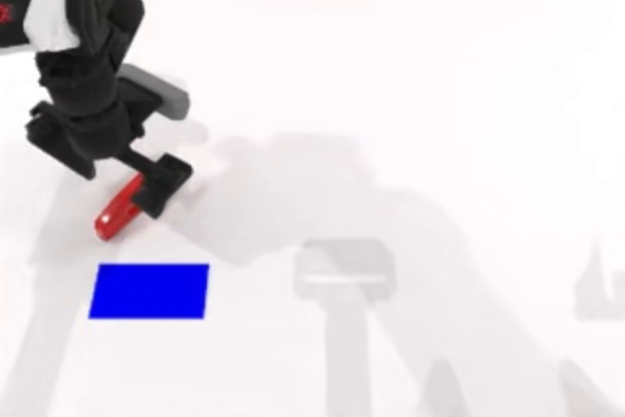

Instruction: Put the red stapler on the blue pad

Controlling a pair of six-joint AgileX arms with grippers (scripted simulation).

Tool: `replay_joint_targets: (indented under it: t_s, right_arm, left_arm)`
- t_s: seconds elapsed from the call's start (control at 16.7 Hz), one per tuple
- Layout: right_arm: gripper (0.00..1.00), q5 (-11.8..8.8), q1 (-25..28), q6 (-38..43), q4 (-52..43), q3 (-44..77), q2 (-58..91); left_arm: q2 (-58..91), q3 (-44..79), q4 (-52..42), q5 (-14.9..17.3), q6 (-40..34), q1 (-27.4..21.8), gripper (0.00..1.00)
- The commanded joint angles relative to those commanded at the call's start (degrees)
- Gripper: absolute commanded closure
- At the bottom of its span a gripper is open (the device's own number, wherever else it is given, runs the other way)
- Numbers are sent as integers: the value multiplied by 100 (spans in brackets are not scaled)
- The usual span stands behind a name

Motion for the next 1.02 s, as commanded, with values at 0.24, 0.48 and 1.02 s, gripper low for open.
replay_joint_targets:
  t_s: [0.24, 0.48, 1.02]
  right_arm:
    - [0, 0, 0, 0, 0, 0, 0]
    - [0, 0, 0, 0, 0, 0, 0]
    - [0, 0, 0, 0, 0, 0, 0]
  left_arm:
    - [54, -117, 142, 0, 2, 1, 0]
    - [54, -117, 142, 0, 2, 1, 23]
    - [54, -117, 142, 0, 2, 1, 90]
